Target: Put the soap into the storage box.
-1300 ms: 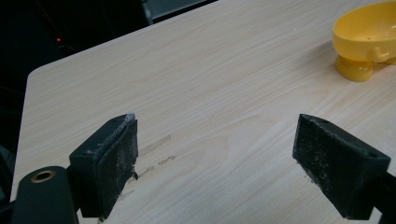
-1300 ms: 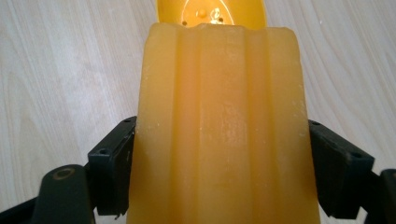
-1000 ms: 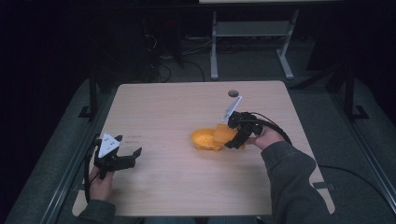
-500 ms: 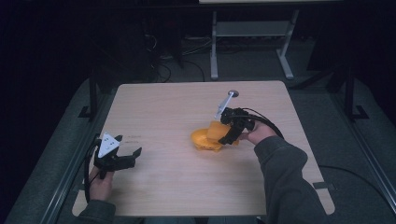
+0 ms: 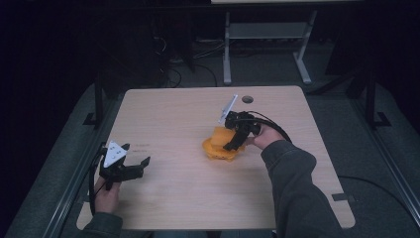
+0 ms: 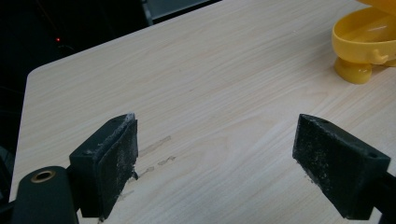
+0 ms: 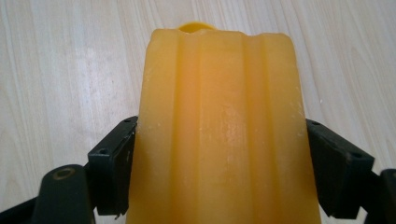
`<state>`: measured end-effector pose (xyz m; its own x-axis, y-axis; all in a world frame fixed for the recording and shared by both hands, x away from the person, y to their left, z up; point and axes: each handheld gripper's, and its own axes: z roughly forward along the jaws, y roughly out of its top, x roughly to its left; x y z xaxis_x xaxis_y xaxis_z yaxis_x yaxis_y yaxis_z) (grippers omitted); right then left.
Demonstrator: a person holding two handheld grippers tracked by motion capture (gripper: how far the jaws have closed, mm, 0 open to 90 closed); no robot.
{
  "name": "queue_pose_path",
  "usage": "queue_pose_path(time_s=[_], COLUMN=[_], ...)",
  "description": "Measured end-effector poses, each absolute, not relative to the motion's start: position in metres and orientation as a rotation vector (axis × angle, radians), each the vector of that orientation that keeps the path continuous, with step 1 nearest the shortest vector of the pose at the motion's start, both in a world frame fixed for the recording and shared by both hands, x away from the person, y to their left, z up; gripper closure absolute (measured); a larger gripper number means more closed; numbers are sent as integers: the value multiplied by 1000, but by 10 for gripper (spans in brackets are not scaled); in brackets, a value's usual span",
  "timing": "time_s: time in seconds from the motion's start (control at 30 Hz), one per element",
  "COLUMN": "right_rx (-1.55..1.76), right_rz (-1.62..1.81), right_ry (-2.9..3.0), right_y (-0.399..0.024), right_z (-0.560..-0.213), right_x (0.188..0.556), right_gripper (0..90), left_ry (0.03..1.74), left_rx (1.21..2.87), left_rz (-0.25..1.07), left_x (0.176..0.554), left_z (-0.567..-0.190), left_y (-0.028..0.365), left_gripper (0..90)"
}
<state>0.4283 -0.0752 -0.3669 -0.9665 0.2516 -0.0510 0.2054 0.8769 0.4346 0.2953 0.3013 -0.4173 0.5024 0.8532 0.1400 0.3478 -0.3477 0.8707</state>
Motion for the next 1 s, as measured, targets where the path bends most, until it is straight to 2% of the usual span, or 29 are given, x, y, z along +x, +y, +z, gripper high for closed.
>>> queue_pose_path(time_s=[1.0], right_rx=[288], right_rz=[678], right_ry=[2981], right_y=[-49], right_z=[-381], right_x=[438], right_gripper=[204], left_ry=[989], left_rx=[1914], left_rz=[774], left_x=[295], left_z=[-417], left_y=[301], left_gripper=[134])
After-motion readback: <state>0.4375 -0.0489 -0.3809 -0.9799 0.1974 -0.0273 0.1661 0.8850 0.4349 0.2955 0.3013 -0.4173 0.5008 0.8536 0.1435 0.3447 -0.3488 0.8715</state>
